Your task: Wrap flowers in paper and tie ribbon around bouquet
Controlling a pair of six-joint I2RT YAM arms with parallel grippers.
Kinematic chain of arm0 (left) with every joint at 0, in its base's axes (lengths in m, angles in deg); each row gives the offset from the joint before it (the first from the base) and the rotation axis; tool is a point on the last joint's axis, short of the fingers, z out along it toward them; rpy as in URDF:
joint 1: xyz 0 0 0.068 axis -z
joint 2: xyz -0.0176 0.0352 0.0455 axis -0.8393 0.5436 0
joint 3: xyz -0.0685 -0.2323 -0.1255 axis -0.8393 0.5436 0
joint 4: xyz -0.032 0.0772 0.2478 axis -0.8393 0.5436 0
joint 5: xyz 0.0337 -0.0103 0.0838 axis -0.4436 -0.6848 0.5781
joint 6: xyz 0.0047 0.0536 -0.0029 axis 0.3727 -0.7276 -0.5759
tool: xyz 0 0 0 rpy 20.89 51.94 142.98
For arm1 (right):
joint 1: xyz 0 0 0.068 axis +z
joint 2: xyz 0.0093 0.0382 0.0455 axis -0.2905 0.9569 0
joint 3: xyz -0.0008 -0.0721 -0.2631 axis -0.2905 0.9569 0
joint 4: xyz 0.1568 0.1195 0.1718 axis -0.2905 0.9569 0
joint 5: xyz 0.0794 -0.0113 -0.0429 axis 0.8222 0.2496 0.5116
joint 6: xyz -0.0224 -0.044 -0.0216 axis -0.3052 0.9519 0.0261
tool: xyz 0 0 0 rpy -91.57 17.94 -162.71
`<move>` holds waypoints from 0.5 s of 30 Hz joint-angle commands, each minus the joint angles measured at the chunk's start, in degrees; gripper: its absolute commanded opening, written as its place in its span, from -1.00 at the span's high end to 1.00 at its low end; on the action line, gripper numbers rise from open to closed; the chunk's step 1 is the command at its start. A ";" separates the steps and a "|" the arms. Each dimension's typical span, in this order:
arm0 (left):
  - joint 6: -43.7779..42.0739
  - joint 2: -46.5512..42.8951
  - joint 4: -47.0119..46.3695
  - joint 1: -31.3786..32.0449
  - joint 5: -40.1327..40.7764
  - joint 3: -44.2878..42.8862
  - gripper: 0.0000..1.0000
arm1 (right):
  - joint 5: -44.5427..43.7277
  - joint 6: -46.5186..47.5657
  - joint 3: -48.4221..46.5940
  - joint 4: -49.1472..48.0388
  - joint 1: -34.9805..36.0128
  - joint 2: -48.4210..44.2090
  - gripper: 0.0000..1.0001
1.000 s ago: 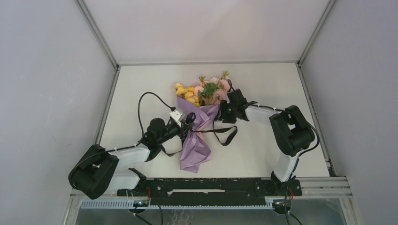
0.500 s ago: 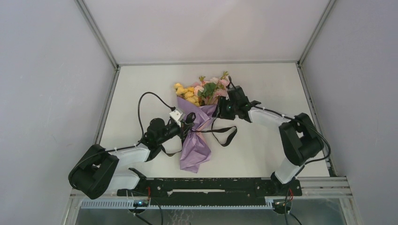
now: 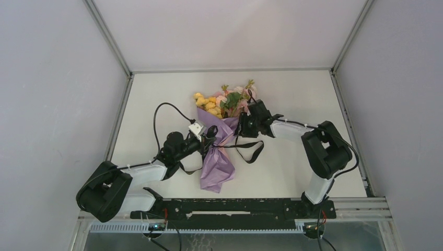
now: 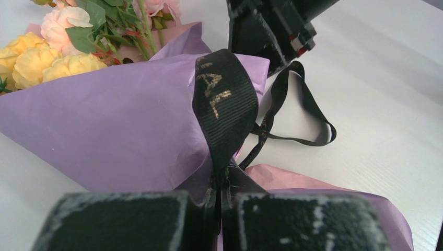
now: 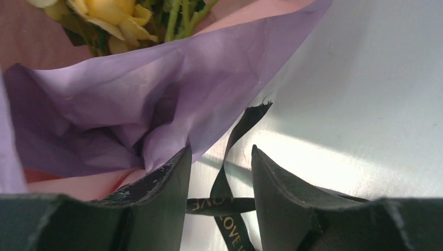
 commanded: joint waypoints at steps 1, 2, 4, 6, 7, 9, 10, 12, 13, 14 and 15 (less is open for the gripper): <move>-1.46 -0.21 -1.64 0.35 -0.61 -0.81 1.00 | 1.16 -1.10 -0.57 -2.45 0.76 3.41 -0.03; -1.46 -0.20 -1.59 0.35 -0.52 -0.86 1.00 | 1.55 -1.21 -0.56 -2.66 0.85 4.10 0.05; -1.42 -0.27 -1.55 0.39 -0.41 -0.82 0.99 | 2.26 -1.23 -0.51 -3.00 0.92 4.92 0.26; -1.46 -0.29 -1.54 0.36 -0.43 -0.81 1.00 | 2.33 -0.85 -0.05 -3.07 0.64 4.69 0.47; -1.54 -0.44 -1.54 0.37 -0.49 -0.73 1.00 | 2.31 -0.48 0.34 -3.06 0.15 4.20 0.61; -1.89 -0.53 -1.61 0.38 -1.25 -0.64 1.00 | 1.76 0.62 1.23 -2.28 -1.50 2.04 0.95; -2.16 -0.67 -1.67 0.34 -1.69 -0.55 1.00 | 1.03 1.54 1.66 -1.32 -2.67 0.09 1.00; -3.32 -0.82 -1.95 0.40 -2.45 -0.25 1.00 | 0.25 4.06 2.71 -0.11 -5.63 -5.21 1.00; -3.69 -0.89 -2.10 0.38 -2.95 -0.08 1.00 | 0.32 5.87 2.93 0.73 -6.78 -8.44 1.00; -5.44 -0.89 -2.34 0.34 -3.46 0.05 1.00 | 1.19 7.57 2.83 1.52 -7.80 -11.69 1.00; -6.64 -0.91 -2.53 0.34 -4.00 0.25 1.00 | 2.39 9.71 2.62 1.82 -8.39 -15.59 1.00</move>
